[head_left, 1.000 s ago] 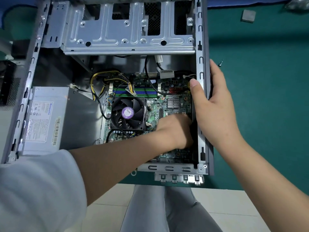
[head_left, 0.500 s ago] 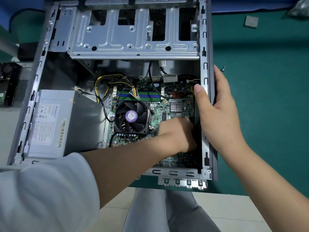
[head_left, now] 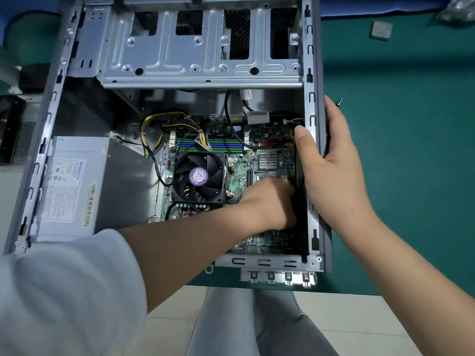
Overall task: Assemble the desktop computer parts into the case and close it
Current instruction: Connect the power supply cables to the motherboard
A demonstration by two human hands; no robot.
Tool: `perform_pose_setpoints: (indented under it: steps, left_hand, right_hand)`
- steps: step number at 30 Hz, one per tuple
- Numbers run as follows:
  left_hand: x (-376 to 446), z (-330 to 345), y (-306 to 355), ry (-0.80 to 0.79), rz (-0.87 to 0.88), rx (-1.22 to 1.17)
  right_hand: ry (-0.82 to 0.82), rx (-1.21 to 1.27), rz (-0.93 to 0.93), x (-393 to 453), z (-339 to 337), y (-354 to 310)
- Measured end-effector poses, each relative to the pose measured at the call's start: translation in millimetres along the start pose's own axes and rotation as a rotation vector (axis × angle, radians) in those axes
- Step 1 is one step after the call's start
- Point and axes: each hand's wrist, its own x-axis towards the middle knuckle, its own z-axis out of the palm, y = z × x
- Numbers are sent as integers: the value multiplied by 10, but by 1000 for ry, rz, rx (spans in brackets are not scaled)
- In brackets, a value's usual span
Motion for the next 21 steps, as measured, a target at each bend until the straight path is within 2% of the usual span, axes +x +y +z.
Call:
perform_pose_setpoints:
  steps: [8,11,14,17,19,21]
  left_hand:
    - [-43,-62,70,14,-32,51]
    - [-54,-129,97,-59,42,75]
    - [-77,-218,92,-168,85,99]
    - [-247,-442,21,-190,119,25]
    - [-456,-678,-137,-95,124,-32]
    - [-739,-920,-365,52,158,-18]
  right_hand:
    - [-6,-28,0,-7,13,-38]
    - [-28,-122,-5,-23,-1,-41]
    - [-62,-336,-36,-22,-33,-68]
    - [-101,-643,-238,-41,-58,-156]
    - [-135,-849,-445,-54,-64,-207]
    - [-242,-1032,-584,-45,-57,-247]
